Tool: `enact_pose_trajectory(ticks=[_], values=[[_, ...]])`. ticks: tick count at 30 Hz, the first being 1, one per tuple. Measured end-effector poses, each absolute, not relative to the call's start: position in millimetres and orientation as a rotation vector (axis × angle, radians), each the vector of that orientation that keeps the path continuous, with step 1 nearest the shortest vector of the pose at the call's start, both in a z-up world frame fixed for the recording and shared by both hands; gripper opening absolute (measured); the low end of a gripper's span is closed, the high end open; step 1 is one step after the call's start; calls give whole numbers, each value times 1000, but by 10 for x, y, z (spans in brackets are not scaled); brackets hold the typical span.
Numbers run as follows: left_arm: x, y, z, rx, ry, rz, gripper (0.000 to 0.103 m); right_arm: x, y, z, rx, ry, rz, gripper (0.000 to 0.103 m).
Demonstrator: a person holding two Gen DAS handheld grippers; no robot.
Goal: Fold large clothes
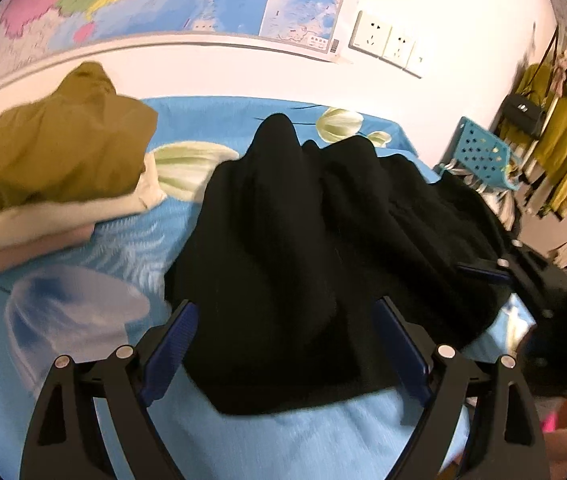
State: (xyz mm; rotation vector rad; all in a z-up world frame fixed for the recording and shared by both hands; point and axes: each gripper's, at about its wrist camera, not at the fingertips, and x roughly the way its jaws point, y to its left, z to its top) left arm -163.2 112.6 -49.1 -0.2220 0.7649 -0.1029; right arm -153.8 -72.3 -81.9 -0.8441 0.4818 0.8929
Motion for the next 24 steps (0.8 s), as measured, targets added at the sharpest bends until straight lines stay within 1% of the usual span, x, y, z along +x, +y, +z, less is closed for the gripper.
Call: enact_pose_trajectory(ticks=[1, 3, 5, 6, 7, 8, 10, 13, 19, 22, 24], values=[[-1699, 1151, -502, -233, 761, -119, 86, -1539, -697, -862, -873, 472, 889, 85], [-1831, 1192, -531, -251, 756, -147, 86, -1539, -650, -963, -939, 438, 863, 75], [-1933, 1205, -561, -271, 758, -181, 86, -1467, -655, -964, -927, 460, 869, 54], [-1977, 1214, -582, -288, 762, -204, 86, -1420, -683, -917, -887, 480, 882, 49], [-2023, 1224, -615, -314, 769, -232, 86, -1342, -722, -833, -827, 512, 901, 41], [-2053, 1219, -644, -333, 777, -257, 86, -1272, -762, -742, -771, 525, 911, 37], [-2081, 1189, -709, -374, 787, -313, 86, -1153, -832, -581, -667, 532, 924, 36], [-1930, 1088, -820, -480, 810, -419, 86, -1046, -869, -471, -555, 557, 930, 35], [-1424, 990, -1029, -676, 846, -449, 86, -1029, -849, -522, -508, 581, 933, 36], [-1300, 1028, -1020, -759, 818, -492, 83, -1035, -862, -531, -488, 581, 933, 37], [-1283, 1080, -1008, -804, 794, -506, 83, -1033, -876, -536, -465, 586, 941, 40]])
